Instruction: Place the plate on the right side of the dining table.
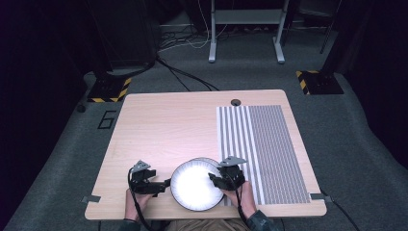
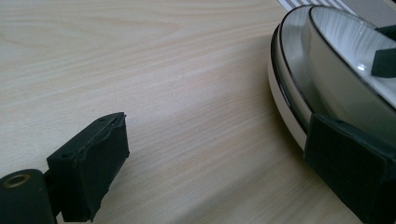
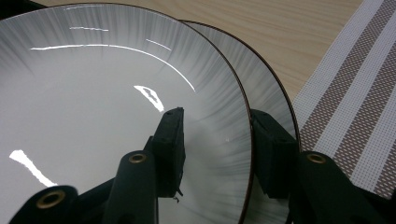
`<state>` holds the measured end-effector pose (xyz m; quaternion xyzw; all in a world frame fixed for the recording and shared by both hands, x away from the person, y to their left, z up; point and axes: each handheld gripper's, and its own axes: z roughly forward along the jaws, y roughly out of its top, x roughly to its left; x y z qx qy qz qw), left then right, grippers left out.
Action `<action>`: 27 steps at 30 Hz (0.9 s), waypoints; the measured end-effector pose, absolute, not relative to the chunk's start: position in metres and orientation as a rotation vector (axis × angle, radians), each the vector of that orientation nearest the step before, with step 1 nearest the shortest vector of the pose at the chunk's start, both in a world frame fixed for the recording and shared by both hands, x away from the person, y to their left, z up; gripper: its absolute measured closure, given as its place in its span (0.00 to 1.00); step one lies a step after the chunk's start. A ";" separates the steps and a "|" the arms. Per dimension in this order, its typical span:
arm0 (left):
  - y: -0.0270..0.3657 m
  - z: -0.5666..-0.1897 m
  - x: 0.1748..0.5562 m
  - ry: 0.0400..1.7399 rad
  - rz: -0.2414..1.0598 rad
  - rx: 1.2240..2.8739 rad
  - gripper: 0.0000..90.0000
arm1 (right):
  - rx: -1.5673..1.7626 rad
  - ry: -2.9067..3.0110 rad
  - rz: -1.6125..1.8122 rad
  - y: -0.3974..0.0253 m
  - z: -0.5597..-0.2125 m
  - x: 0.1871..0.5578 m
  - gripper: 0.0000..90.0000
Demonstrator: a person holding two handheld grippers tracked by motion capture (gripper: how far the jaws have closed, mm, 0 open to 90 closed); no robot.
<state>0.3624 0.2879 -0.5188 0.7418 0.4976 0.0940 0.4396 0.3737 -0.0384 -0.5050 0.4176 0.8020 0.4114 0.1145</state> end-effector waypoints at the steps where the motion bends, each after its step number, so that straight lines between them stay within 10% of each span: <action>1: 0.288 -0.519 0.362 1.236 0.233 1.843 0.07 | 1.224 2.351 1.206 -0.038 -0.505 0.374 0.64; 16: 0.292 -0.481 0.349 1.199 0.220 1.745 0.11 | 1.226 2.347 1.201 -0.039 -0.505 0.374 0.65; 27: 0.263 -0.481 0.350 1.175 0.158 1.850 0.39 | 1.225 2.342 1.197 -0.038 -0.505 0.375 0.67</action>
